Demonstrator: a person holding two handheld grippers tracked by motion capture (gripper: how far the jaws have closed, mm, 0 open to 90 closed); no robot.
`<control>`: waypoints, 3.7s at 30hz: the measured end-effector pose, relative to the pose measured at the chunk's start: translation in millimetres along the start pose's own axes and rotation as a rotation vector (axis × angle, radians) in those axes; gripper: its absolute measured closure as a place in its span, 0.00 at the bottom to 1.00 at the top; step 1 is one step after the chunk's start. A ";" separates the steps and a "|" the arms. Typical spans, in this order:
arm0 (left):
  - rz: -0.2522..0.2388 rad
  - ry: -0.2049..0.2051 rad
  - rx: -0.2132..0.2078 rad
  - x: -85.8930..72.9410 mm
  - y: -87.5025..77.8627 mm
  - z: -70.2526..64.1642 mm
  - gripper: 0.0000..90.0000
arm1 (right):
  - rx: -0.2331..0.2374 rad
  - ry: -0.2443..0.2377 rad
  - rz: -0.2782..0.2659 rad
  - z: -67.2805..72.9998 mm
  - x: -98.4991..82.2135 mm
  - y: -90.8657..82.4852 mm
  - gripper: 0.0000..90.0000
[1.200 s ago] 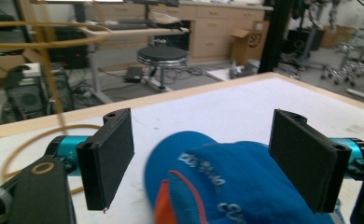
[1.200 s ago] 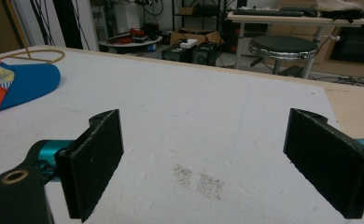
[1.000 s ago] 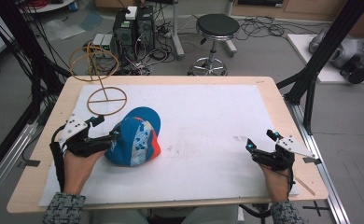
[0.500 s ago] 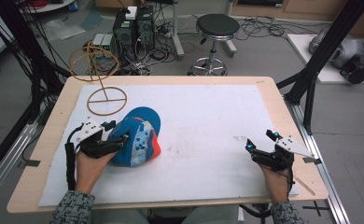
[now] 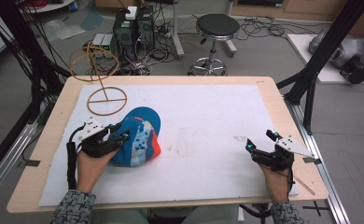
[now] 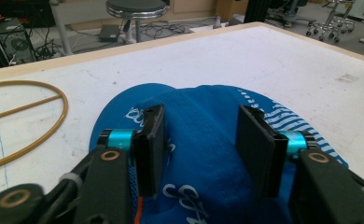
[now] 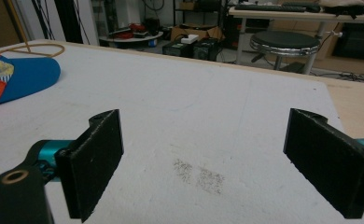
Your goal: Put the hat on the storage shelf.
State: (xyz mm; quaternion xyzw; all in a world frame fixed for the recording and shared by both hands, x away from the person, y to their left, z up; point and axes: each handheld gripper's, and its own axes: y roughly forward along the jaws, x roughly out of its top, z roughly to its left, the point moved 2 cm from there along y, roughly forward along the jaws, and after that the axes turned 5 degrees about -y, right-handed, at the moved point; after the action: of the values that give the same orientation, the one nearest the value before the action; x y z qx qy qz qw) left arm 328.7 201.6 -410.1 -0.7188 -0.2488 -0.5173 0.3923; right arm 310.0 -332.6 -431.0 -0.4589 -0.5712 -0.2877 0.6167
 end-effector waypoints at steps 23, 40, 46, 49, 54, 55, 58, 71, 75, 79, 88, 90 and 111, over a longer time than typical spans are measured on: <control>-0.070 0.042 -0.091 12.1 -10.7 -4.5 0.98 | -0.004 0.017 0.001 -2.3 -0.5 -2.4 0.12; -0.184 0.111 -0.156 88.4 -25.2 -20.7 0.98 | 0.004 0.026 -0.002 -4.0 -0.8 -1.3 0.12; -0.210 0.163 -0.156 123.4 -33.0 -19.3 0.98 | 0.006 0.030 -0.002 -3.0 -0.5 -1.0 0.12; -0.216 0.189 -0.151 139.4 -35.2 -18.6 0.98 | 0.001 0.018 0.000 -3.8 -0.7 -2.5 0.12; -0.233 0.229 -0.152 163.3 -38.5 -14.7 0.98 | -0.010 0.026 -0.004 -5.3 -1.3 -6.7 0.12; -0.237 0.237 -0.152 167.5 -39.3 -13.9 0.98 | -0.017 0.033 -0.009 -6.9 -1.9 -8.7 0.12; -0.252 0.250 -0.162 179.4 -39.9 -12.4 0.98 | -0.020 0.055 -0.013 -8.3 -2.7 -10.0 0.12; -0.262 0.308 -0.157 227.3 -39.8 -3.5 0.98 | -0.047 0.059 0.011 -14.9 -9.3 -14.4 0.12; -0.268 0.312 -0.146 240.4 -40.6 3.4 0.98 | -0.042 0.041 0.033 -15.7 -12.4 -14.8 0.12; -0.271 0.318 -0.134 252.6 -39.6 12.1 0.98 | -0.039 0.032 0.037 -14.9 -12.8 -15.4 0.12; -0.283 0.328 -0.119 266.0 -33.0 29.6 0.98 | -0.026 0.012 0.048 -7.6 -12.1 -18.4 0.12; -0.287 0.324 -0.112 268.0 -30.8 34.6 0.98 | -0.019 0.009 0.047 -5.3 -12.1 -18.1 0.12; -0.275 0.347 -0.062 286.6 -13.9 80.4 0.98 | -0.044 0.015 0.031 -3.4 -10.4 -33.5 0.12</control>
State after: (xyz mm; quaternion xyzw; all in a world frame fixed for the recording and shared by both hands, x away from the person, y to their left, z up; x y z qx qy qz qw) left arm 459.9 261.6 -149.4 -0.5900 -0.2570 -0.6893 0.3327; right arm 280.1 -351.3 -432.8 -0.4789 -0.5529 -0.2941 0.6151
